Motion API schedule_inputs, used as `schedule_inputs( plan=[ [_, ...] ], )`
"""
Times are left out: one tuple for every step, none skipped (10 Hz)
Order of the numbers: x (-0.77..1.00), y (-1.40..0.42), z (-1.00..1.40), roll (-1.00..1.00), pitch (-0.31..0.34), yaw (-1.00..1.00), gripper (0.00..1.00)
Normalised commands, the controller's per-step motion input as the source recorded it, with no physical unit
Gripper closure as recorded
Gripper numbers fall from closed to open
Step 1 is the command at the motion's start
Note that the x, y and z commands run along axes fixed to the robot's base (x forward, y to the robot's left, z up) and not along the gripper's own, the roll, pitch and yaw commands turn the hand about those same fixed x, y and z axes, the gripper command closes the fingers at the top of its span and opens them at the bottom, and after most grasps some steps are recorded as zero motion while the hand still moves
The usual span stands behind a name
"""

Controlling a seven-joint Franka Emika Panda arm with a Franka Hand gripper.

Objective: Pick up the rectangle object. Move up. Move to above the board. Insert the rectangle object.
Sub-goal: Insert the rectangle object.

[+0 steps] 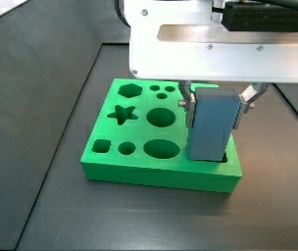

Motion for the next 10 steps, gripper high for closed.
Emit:
schedule_inputs(
  plan=[
    [0.00,0.00,-0.08,-0.01,-0.014,0.00,1.00],
    [0.00,0.00,-0.05,-0.01,-0.013,-0.01,1.00],
    [0.00,0.00,-0.04,-0.01,-0.004,-0.05,1.00],
    [0.00,0.00,-0.01,-0.01,0.000,-0.04,1.00],
    [0.03,-0.01,-0.01,-0.02,-0.009,0.00,1.00],
    [0.11,0.00,-0.02,0.00,0.000,0.00,1.00],
    [0.18,0.00,0.00,-0.04,0.000,0.00,1.00],
    [0.14,0.00,0.00,-0.04,-0.009,0.00,1.00],
    [0.10,-0.01,-0.01,-0.03,-0.013,0.00,1.00],
    [0.00,0.00,-0.05,-0.04,-0.043,-0.03,1.00]
  ],
)
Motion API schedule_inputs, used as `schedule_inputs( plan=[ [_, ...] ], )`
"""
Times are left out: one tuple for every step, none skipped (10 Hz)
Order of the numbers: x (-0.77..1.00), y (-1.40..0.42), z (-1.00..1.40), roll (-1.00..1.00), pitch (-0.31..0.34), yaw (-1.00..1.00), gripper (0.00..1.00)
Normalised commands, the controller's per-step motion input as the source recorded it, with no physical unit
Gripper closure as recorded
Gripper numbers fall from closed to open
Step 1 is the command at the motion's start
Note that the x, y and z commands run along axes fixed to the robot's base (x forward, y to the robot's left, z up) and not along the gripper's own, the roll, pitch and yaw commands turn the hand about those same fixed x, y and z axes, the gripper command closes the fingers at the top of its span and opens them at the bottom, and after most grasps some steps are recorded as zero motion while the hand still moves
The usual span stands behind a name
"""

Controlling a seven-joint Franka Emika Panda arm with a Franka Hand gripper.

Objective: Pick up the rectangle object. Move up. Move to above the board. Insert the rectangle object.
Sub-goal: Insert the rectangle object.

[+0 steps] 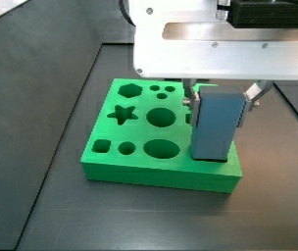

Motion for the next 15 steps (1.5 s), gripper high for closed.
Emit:
schedule_inputs(
  plan=[
    [0.00,0.00,-0.07,-0.01,-0.039,-0.02,1.00],
    [0.00,0.00,-0.09,0.00,-0.021,0.00,1.00],
    [0.00,0.00,-0.18,0.00,-0.060,-0.05,1.00],
    [0.00,0.00,-0.28,-0.02,-0.099,-0.12,1.00],
    [0.00,0.00,-0.29,-0.02,-0.091,-0.13,1.00],
    [0.00,0.00,-0.35,0.00,-0.091,-0.14,1.00],
    [0.00,0.00,-0.37,0.00,-0.111,-0.23,1.00],
    [0.02,0.00,-0.16,-0.01,-0.064,-0.23,1.00],
    [0.00,0.00,0.00,-0.01,0.000,-0.11,1.00],
    [0.00,0.00,0.00,-0.02,0.000,-0.06,1.00],
    [0.00,0.00,0.00,-0.01,0.000,-0.04,1.00],
    [0.00,0.00,0.00,-0.01,0.000,0.00,1.00],
    [0.11,0.00,0.00,0.00,0.000,0.21,1.00],
    [0.10,0.00,-0.04,0.00,0.000,0.34,1.00],
    [0.07,0.00,-0.05,0.00,0.000,0.34,1.00]
  ],
)
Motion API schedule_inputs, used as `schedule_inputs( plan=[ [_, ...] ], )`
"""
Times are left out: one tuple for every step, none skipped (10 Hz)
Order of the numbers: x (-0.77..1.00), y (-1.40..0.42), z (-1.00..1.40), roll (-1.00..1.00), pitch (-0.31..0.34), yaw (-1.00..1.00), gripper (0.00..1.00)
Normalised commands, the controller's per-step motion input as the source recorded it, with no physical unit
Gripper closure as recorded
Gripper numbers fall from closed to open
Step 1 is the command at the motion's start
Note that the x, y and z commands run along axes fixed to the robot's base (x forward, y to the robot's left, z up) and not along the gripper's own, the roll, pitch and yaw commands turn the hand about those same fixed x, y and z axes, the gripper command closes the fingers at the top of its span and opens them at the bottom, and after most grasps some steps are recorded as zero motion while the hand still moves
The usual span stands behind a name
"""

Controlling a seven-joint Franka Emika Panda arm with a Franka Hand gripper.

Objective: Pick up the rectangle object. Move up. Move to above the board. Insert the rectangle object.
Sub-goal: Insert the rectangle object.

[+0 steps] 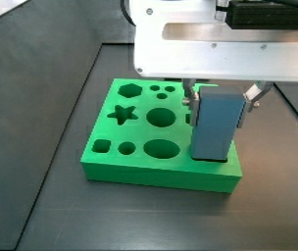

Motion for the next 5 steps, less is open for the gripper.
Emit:
schedule_inputs(
  plan=[
    [0.06,0.00,-0.01,0.00,0.000,0.33,1.00],
    [0.00,0.00,0.00,0.00,0.000,0.03,1.00],
    [0.00,0.00,0.00,0.00,0.000,0.05,1.00],
    [0.12,-0.05,0.00,0.00,0.000,0.00,1.00],
    [0.23,-0.07,0.00,-0.01,0.000,0.00,1.00]
  ],
)
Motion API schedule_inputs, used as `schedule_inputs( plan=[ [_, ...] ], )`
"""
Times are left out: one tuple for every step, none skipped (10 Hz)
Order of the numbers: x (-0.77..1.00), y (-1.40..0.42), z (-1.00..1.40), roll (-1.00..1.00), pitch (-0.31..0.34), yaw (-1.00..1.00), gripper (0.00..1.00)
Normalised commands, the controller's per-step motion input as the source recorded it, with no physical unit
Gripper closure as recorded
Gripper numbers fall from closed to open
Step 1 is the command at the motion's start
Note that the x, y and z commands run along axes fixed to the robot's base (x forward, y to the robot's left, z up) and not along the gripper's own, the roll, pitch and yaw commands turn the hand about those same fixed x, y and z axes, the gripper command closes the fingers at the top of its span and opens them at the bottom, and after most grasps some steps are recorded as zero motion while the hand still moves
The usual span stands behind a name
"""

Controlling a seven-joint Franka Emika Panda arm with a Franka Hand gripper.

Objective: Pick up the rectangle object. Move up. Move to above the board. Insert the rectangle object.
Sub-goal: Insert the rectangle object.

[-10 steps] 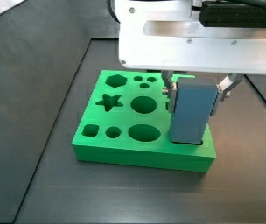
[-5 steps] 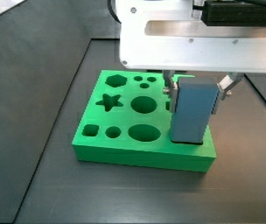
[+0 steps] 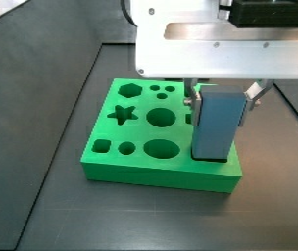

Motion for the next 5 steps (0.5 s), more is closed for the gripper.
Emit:
schedule_inputs(
  plan=[
    [0.12,-0.08,-0.14,0.01,0.000,0.00,1.00],
    [-0.05,-0.09,-0.57,0.12,-0.090,0.00,1.00],
    [0.00,0.00,-0.27,0.06,-0.013,0.00,1.00],
    [-0.09,0.00,-0.18,0.05,0.000,0.00,1.00],
    [-0.27,0.16,-0.29,0.16,0.000,-0.03,1.00]
  ],
)
